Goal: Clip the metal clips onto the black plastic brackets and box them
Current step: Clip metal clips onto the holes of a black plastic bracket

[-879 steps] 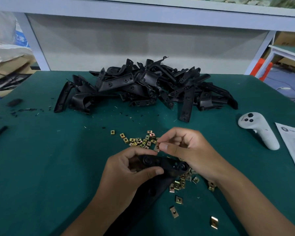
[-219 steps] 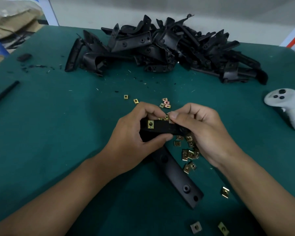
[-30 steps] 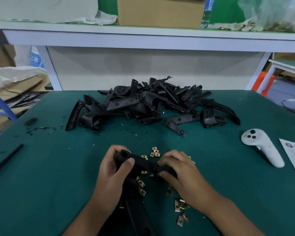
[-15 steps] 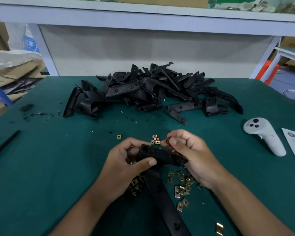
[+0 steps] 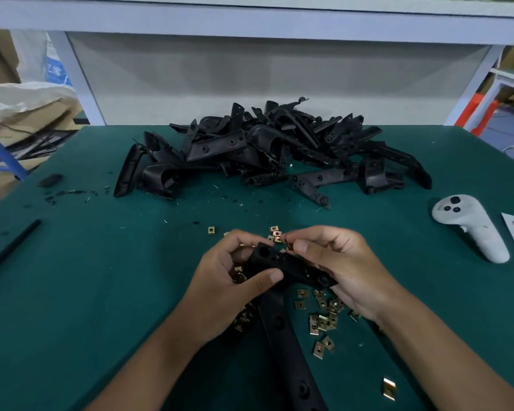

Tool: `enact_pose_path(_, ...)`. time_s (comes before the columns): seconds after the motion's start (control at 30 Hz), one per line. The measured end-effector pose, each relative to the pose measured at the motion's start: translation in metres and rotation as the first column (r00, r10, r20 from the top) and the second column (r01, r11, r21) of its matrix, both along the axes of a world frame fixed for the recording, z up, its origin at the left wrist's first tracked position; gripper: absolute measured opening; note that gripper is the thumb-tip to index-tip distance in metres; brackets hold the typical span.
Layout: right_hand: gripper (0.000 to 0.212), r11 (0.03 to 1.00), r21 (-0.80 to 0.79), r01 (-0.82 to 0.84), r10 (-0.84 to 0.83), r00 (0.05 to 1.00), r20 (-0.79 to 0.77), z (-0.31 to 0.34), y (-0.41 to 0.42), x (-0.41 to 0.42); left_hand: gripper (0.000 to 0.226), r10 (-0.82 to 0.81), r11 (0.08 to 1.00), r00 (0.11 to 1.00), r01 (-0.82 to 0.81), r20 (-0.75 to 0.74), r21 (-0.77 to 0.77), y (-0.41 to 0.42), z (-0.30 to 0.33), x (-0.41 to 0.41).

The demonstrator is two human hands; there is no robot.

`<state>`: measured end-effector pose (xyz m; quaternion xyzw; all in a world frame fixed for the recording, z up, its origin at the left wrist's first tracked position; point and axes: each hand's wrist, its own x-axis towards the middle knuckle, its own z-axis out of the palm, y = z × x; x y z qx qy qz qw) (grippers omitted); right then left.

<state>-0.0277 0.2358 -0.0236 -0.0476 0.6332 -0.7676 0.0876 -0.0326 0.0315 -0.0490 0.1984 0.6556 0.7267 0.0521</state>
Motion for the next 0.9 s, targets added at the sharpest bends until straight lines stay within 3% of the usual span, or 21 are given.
enact_pose_path(0.27, 0.013, 0.994, -0.112, 0.003, 0.011, 0.992, 0.128, 0.0032, 0.0001, 0.0009, 0.03, -0.043, 0.999, 0.999, 0.043, -0.022, -0.007, 0.0019, -0.0017, 0.0005)
enact_pose_path(0.67, 0.017, 0.999, 0.026, -0.025, 0.022, 0.991, 0.132, 0.002, 0.0001, 0.0031, 0.033, 0.016, 0.994, 0.995, -0.027, -0.099, -0.106, 0.0032, -0.0041, 0.0003)
enact_pose_path(0.9, 0.027, 0.993, 0.117, -0.032, 0.03, 0.999, 0.014, -0.003, 0.0017, 0.0038, 0.041, 0.044, 0.992, 0.997, -0.052, -0.066, -0.114, 0.0011, -0.0013, 0.0007)
